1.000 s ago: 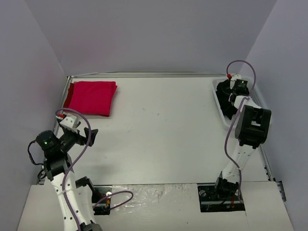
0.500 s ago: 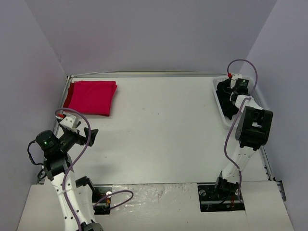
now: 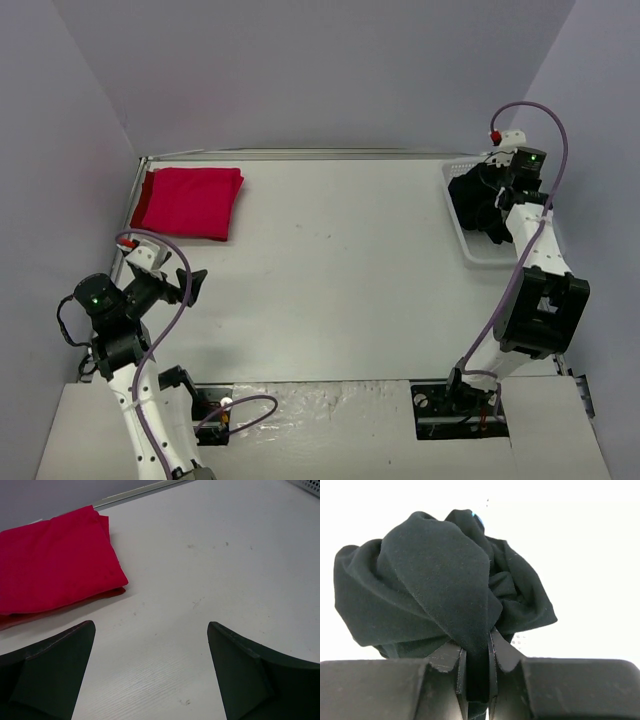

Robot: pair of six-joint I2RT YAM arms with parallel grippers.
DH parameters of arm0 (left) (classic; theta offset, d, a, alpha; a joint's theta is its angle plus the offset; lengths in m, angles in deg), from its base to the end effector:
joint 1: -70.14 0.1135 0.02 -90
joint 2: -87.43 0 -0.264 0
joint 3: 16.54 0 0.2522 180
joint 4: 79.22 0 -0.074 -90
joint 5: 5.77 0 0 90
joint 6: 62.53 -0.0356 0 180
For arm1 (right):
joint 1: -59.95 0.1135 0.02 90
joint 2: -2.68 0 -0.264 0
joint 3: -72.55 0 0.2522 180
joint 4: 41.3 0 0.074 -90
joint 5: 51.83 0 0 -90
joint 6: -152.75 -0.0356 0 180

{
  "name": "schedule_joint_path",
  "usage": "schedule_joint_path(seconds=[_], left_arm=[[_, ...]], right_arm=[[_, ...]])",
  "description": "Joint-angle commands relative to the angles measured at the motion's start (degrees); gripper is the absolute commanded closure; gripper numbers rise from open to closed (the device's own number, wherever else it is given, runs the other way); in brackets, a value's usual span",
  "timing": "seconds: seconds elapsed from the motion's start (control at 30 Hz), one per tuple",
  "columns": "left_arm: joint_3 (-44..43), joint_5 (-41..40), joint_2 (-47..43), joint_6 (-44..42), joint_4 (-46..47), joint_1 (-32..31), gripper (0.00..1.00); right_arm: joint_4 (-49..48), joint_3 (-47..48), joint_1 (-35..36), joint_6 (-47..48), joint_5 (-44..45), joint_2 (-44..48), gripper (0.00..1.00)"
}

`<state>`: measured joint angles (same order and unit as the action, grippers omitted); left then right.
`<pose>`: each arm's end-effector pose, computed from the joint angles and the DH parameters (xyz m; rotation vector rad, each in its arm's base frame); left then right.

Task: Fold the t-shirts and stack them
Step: Grab crumpled tshirt from bin with the right arm

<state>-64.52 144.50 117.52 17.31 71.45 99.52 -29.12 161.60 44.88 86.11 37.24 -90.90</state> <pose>0.1210 0.0326 0.3052 0.4587 1.6222 -0.4106 0.3795 -0.1016 0.3256 -0.1477 1.8808 -0.4474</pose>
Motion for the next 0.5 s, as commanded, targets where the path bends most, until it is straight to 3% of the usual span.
schedule_joint_path(seconds=[0.0,0.27,0.47], left_arm=[[-1.2,2.39,-0.64,0.57,1.16,0.58,0.06],[-1.29,3.19,-0.73,0.48,1.07,0.67,0.06],[-1.64,3.36,-0.47,0.92,0.98,0.58,0.06]], right_arm=[[1.23,-0.49,-0.4,-0.86,-2.32,4.63,1.0],[5.54,-1.2,-0.31,-0.76,-5.65,12.1,1.0],[11.77,5.56,0.74,-1.64,-8.74,17.2,1.0]])
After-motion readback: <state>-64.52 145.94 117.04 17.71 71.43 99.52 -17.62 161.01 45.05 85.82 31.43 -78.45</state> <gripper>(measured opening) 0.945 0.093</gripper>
